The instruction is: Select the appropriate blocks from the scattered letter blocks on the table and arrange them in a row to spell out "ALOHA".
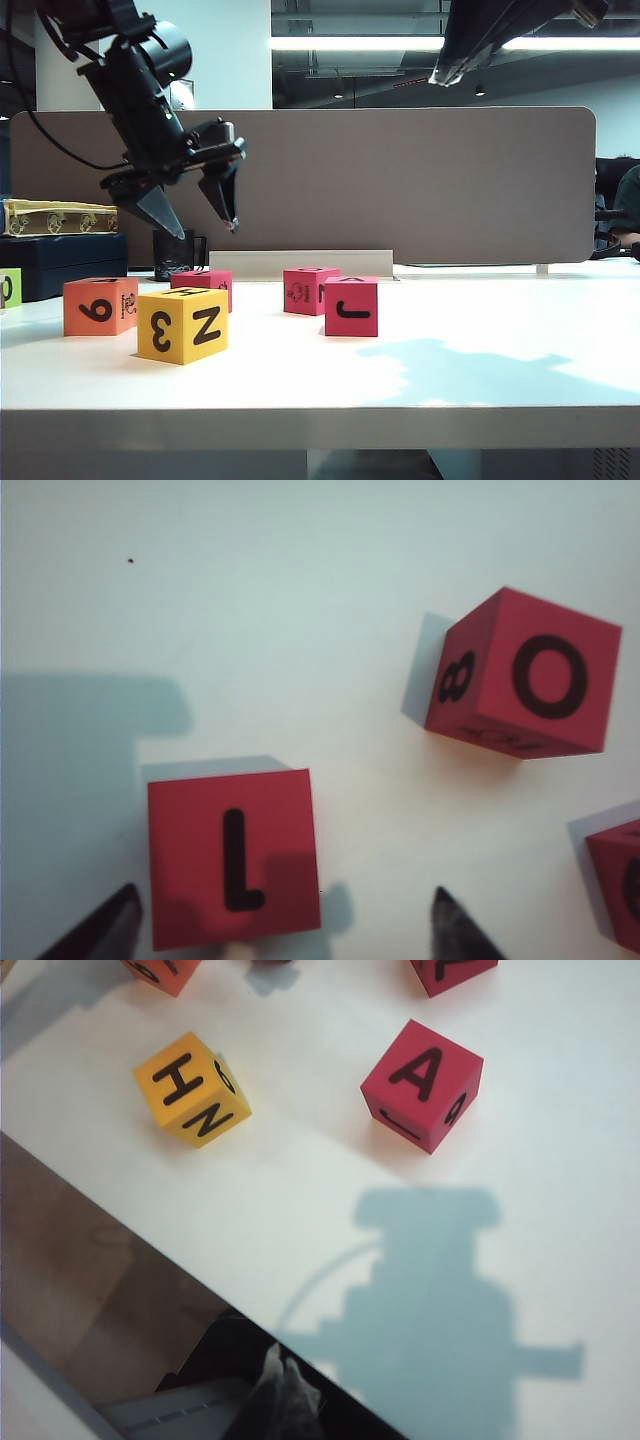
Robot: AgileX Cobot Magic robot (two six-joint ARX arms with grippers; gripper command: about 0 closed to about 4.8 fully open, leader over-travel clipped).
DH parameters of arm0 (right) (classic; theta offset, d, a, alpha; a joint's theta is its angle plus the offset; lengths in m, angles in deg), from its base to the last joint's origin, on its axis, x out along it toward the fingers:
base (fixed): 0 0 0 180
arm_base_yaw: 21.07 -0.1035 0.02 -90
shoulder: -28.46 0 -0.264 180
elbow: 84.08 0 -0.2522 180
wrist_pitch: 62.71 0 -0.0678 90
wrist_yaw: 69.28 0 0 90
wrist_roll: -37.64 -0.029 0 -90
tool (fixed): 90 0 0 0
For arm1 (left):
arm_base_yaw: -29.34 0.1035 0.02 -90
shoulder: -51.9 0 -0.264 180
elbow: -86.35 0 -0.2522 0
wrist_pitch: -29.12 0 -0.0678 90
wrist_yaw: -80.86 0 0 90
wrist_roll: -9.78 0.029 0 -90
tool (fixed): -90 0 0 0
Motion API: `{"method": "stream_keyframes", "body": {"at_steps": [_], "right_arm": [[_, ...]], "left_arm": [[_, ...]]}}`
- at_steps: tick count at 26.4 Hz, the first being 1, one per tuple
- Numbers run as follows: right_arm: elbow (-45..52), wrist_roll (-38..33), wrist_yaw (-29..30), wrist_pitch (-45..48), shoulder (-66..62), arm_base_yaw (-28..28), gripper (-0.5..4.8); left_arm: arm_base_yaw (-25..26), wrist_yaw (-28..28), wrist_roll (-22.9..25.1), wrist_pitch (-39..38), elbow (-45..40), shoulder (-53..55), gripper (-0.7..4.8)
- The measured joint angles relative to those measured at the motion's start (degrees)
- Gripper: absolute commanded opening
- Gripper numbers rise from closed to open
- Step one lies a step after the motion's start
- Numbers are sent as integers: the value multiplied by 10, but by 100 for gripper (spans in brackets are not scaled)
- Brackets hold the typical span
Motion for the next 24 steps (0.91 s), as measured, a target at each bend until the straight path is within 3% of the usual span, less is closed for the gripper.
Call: {"method": "stream_keyframes", "body": {"at_steps": [15,22,24], "right_arm": [[0,0,0,-35,0,0,-5],[0,0,0,-38,0,0,-5],[0,0,0,-38,0,0,-5]], "left_arm": [[-2,34,0,16,1,69,356],[-2,34,0,19,0,71,328],[-2,34,0,16,0,71,273]]}}
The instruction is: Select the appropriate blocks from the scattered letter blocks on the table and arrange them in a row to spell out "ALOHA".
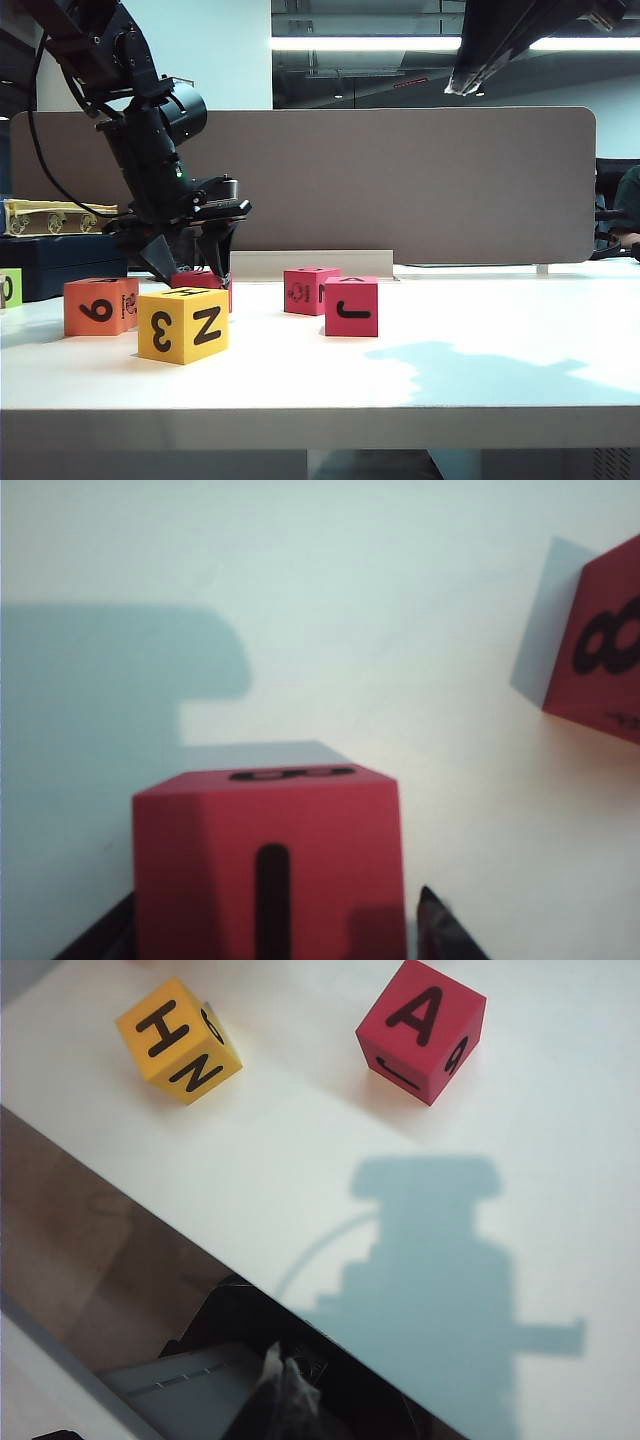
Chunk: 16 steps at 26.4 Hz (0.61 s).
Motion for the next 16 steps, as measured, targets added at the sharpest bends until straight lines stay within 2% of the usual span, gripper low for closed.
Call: {"method": "stream_keyframes", "body": {"at_steps": [7,16], "right_arm": [[0,0,0,0,0,0,-5],[0,0,0,0,0,0,-5]], "left_arm": [[0,2,0,-14,1,-1,263],[0,1,-7,-109,13,-54,259]]}}
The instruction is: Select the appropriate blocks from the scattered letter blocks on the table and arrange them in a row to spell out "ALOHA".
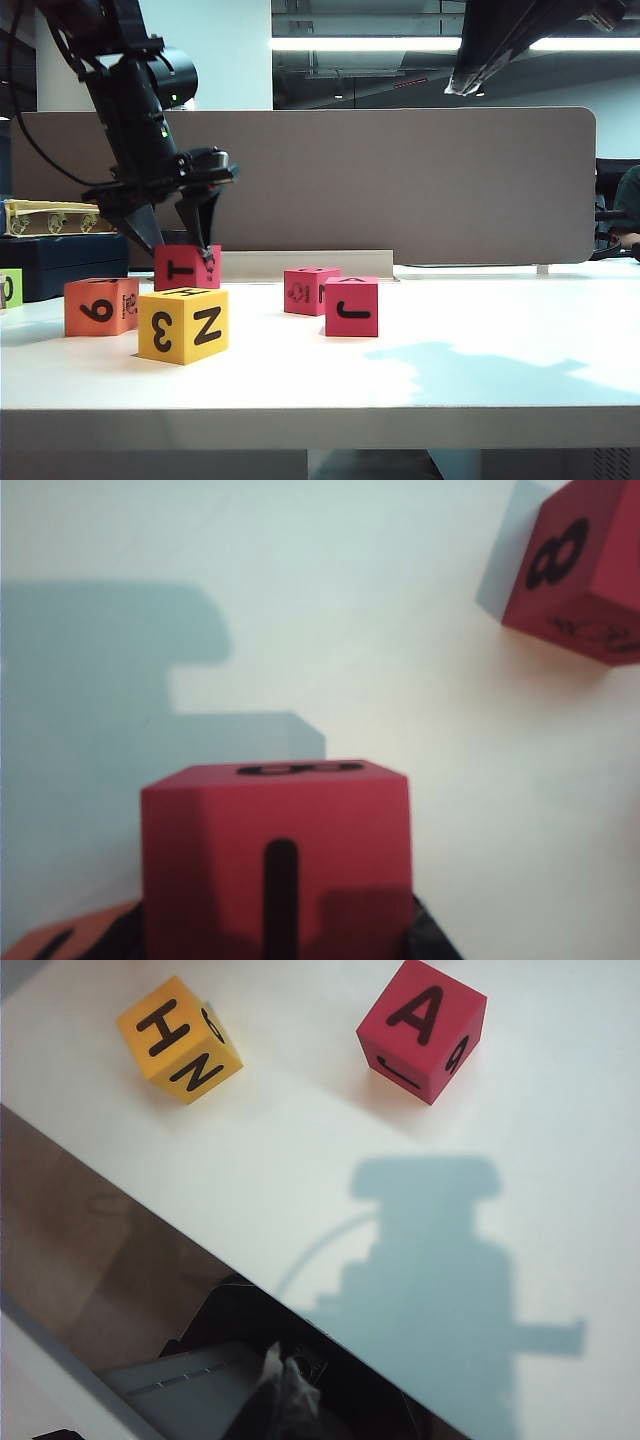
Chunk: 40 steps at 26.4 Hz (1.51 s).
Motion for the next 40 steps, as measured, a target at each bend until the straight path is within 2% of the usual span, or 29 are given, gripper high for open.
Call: {"method": "stream_keyframes", "body": {"at_steps": [7,21,28,32,34,40], "right_arm": [[0,0,0,0,0,0,-5],[0,2,0,-22,0,0,-5],[0,2,0,-22,0,0,-5],[0,2,0,-22,0,0,-5],[0,2,0,-22,0,0,-5],[0,2,0,-22,0,0,-5]], "left_arm": [[-9,-12,-9,-74,0,-4,259],[-19,-11,-19,-71,0,-4,261],[-19,23,-19,-61,0,-4,274],[-19,25,-19,-57,0,-4,289],[-19,25,-19,-57,0,-4,319],[-19,25,-19,-57,0,-4,319]]}}
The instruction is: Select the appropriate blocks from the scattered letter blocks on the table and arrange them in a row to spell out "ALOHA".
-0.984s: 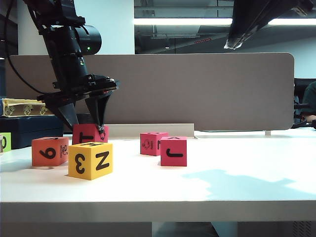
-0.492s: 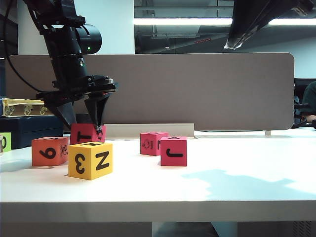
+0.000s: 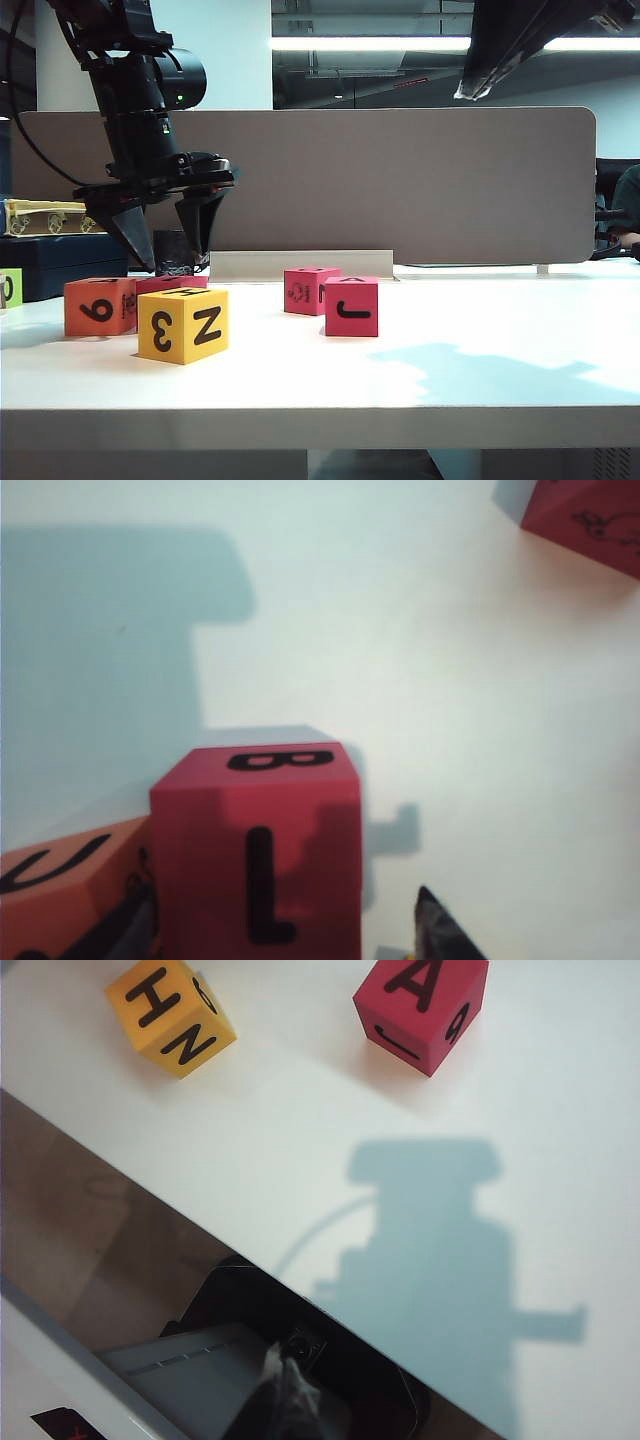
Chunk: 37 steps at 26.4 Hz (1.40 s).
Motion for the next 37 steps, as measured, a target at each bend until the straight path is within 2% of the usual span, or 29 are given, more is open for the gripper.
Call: {"method": "stream_keyframes", "body": {"at_steps": [7,9,12,15,18,28,33,37], "right_arm": [[0,0,0,0,0,0,-5],[0,0,0,0,0,0,-5],[0,1,0,0,0,0,-5],[0,2,0,1,0,0,-5],[0,2,0,1,0,0,-5],[0,3,7,19,19,0,-5],[-11,3,-15,38,36,0,-5],[-15,3,-23,39,38,0,-5]], "left_arm": [[0,2,0,40,3,0,329],[-2,-14,4,57,6,0,337],[-15,-27,25,80,6,0,343],[-44,-33,60,135,6,2,342],[-54,-35,74,172,7,14,342],[-67,-62,90,230,7,42,341],[-68,-64,91,259,10,50,342],[-67,-90,91,254,47,99,351]]}}
